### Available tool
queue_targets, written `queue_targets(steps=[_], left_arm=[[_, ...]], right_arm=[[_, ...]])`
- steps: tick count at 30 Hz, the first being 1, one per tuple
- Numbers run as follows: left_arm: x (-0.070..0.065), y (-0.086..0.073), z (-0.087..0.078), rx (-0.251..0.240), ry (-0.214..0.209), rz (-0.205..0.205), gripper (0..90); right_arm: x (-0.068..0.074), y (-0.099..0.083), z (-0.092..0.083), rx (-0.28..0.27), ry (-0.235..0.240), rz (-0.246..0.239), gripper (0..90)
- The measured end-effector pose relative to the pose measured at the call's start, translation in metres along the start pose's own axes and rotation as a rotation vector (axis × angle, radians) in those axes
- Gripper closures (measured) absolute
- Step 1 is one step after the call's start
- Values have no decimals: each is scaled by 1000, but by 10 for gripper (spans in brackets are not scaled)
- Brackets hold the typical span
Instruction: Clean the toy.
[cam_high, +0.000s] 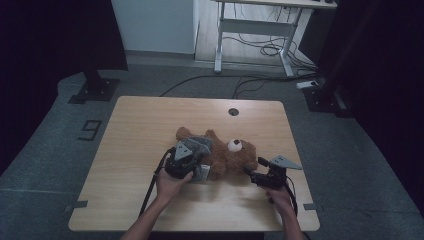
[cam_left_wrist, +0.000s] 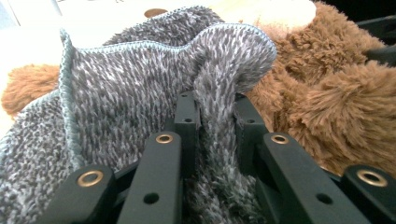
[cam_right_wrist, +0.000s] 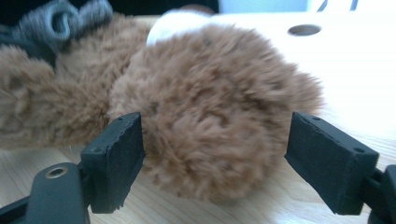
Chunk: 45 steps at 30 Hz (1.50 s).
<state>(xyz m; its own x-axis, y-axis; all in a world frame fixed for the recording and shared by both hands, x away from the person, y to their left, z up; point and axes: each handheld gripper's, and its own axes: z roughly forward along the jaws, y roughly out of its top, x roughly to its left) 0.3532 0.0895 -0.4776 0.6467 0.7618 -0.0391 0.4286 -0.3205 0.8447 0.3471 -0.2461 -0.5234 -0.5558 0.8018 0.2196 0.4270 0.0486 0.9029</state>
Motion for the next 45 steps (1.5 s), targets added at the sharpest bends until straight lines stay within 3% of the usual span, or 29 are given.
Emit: queue_targets(steps=[2, 7, 11, 15, 18, 21, 25, 28, 30, 33, 38, 45], left_arm=[[0, 0, 0, 2, 0, -1, 756], [-4, 2, -6, -21, -2, -31, 757], [-15, 16, -14, -45, -28, -5, 757], [-35, 40, -18, -67, -65, 49, 757], [-53, 55, -12, -64, -93, 93, 756], [-70, 63, 4, -35, -119, 118, 754], [-85, 54, 35, 46, -152, 120, 754], [-94, 38, 50, 89, -151, 148, 754], [-95, 28, 55, 111, -144, 163, 756], [-91, 16, 61, 135, -137, 155, 758], [-80, 3, 62, 153, -133, 140, 761], [-66, -5, 39, 143, -126, 134, 762]], right_arm=[[4, -1, 7, 30, -9, -22, 223], [4, -1, 11, 55, -18, -33, 431], [3, -2, 9, 63, -4, -45, 491], [4, -2, 9, 59, -12, -51, 511], [5, -2, 9, 59, -16, -52, 513], [5, -3, 9, 58, -16, -50, 513], [5, -3, 9, 58, -14, -47, 514], [4, -3, 8, 60, -11, -44, 520], [3, -3, 8, 61, -6, -41, 527], [2, -3, 8, 62, -1, -37, 540], [1, -4, 7, 68, -2, -41, 548], [0, -6, 5, 71, 11, -57, 548]])
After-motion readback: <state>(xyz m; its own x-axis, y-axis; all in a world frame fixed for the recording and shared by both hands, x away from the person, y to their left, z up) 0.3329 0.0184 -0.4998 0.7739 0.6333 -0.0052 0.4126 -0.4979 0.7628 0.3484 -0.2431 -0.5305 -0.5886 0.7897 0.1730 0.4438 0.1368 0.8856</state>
